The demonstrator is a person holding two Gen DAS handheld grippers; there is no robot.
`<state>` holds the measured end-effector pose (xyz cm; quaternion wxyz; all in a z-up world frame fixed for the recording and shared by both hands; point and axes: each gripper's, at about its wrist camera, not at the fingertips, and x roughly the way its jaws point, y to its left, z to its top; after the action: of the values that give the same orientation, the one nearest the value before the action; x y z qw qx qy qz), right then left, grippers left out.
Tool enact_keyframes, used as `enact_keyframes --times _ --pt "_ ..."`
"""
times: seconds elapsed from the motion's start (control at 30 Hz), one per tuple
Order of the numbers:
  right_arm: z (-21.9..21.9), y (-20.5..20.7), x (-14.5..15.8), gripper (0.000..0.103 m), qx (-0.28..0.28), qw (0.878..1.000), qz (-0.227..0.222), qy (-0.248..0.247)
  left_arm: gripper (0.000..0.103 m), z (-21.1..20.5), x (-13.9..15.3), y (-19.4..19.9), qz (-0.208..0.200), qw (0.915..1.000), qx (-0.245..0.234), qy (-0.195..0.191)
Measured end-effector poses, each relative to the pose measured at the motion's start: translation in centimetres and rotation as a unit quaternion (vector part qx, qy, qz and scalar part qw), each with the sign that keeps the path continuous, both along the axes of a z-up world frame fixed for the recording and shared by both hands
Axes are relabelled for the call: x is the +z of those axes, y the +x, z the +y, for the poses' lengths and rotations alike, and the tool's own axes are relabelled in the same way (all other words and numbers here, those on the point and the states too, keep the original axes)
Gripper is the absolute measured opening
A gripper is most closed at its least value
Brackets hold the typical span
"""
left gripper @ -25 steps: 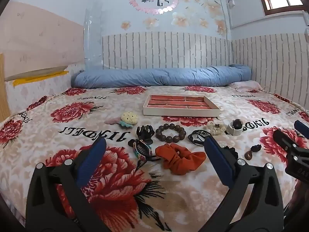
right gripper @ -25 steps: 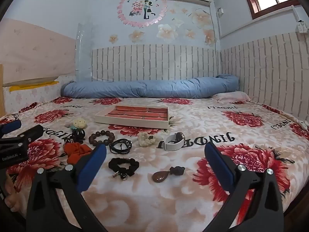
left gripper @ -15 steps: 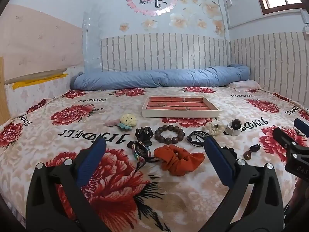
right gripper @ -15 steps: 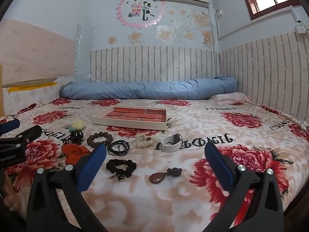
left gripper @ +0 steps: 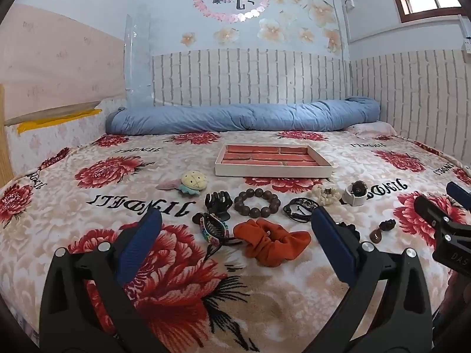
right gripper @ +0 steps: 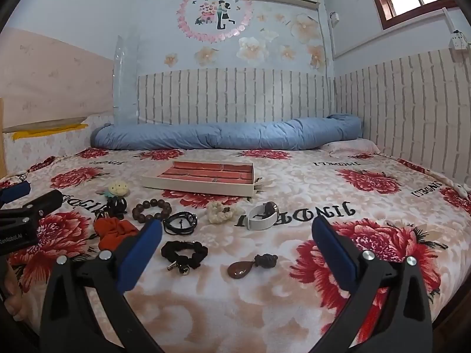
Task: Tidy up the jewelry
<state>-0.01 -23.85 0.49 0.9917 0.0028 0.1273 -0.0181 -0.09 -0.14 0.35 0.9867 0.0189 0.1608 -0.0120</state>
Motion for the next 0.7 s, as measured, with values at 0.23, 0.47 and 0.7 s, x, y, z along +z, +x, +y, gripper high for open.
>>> enact_keyframes --times 0.23,0.47,0.7 --pt "-0.02 0.32 -0.25 0.099 -0.002 1.0 0.006 0.001 0.098 0.18 -0.08 0.03 0.003 1.0 0.0 -0.003" --pt "-0.07 0.34 -0.36 0.099 -0.004 1.0 0.001 0.0 0.098 0.18 -0.21 0.13 0.006 1.0 0.001 -0.003" --pt "-0.29 0.47 -0.5 0.099 -0.007 1.0 0.004 0.006 0.098 0.3 -0.4 0.25 0.009 0.9999 0.001 -0.006"
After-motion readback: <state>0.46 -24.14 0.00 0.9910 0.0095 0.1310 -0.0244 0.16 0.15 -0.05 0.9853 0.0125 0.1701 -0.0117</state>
